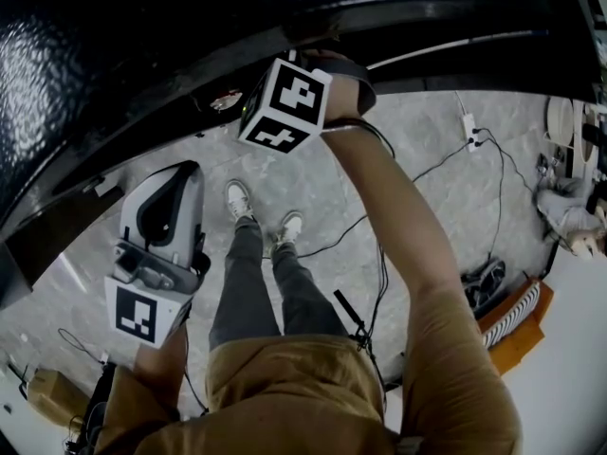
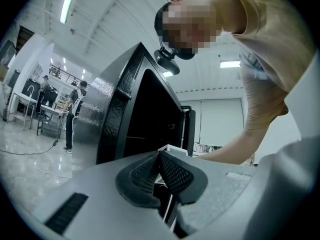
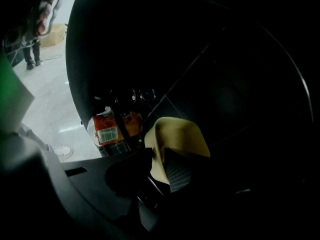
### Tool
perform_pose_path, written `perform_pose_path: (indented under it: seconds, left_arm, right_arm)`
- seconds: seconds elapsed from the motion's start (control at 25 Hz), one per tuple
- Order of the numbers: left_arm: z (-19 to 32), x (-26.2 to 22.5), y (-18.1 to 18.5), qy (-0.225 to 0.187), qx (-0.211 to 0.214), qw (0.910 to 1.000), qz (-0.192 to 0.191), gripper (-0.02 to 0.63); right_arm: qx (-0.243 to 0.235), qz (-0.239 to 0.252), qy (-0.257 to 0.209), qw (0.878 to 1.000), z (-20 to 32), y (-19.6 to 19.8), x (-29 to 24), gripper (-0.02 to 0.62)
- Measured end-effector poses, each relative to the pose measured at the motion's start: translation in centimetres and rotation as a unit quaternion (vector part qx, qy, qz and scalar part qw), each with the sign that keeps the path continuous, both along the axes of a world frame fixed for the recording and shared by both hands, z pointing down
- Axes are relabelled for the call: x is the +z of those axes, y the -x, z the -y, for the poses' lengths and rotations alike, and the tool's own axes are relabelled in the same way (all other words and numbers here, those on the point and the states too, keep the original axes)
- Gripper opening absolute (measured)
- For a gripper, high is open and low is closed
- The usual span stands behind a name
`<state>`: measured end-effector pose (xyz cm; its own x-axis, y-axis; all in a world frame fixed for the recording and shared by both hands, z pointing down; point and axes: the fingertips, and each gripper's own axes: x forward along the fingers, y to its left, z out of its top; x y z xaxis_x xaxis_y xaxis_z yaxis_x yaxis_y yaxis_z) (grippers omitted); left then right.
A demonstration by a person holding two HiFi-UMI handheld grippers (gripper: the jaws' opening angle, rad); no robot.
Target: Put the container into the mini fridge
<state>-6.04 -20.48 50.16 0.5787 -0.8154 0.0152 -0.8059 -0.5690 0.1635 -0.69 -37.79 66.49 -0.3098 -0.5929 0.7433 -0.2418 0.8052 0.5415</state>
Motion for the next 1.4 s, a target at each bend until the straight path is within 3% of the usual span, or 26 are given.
perform_pose_path:
  seconds: [0.16, 0.48, 0.64, 0.84, 1.04, 1.4]
  left_arm:
    - [-0.1, 0.1, 0.0, 0.000, 0.001, 1.0000, 0.000, 0.002]
    - [-0.2, 0.4, -0.1, 0.003, 0.005, 1.0000, -0.008, 0.002]
    - [-0.5, 0.6, -0.3, -0.001, 0.008, 0.9999, -0.012, 0.002]
    - [-0.6, 0.6, 0.1, -0.005, 0.006, 0.9999, -0.013, 0.002]
    - [-1.7, -0.8, -1.8, -0.015, 0.006, 0.9998, -0.011, 0.002]
    - [-3.3, -2.7, -2.8, -0.027, -0.005, 0.9995, -0.018, 0.002]
  right_arm:
    - [0.011, 0.001, 0.007, 1.000, 0.2, -0.2, 0.2, 0.119]
    - [0.007, -0.006, 0.029, 1.000, -1.2, 0.3, 0.5, 0.153]
    - [0.006, -0.006, 0.006, 1.000, -1.6, 0.1, 0.0, 0.155]
    - [0.002, -0.013, -0.016, 1.000, -1.9, 0.0, -0.8, 0.115]
    - [0.005, -0.007, -0.033, 0.999, -3.7, -2.5, -2.5, 0.022]
    - [0.014, 0.006, -0.028, 0.999, -7.0, -4.3, -4.7, 0.002]
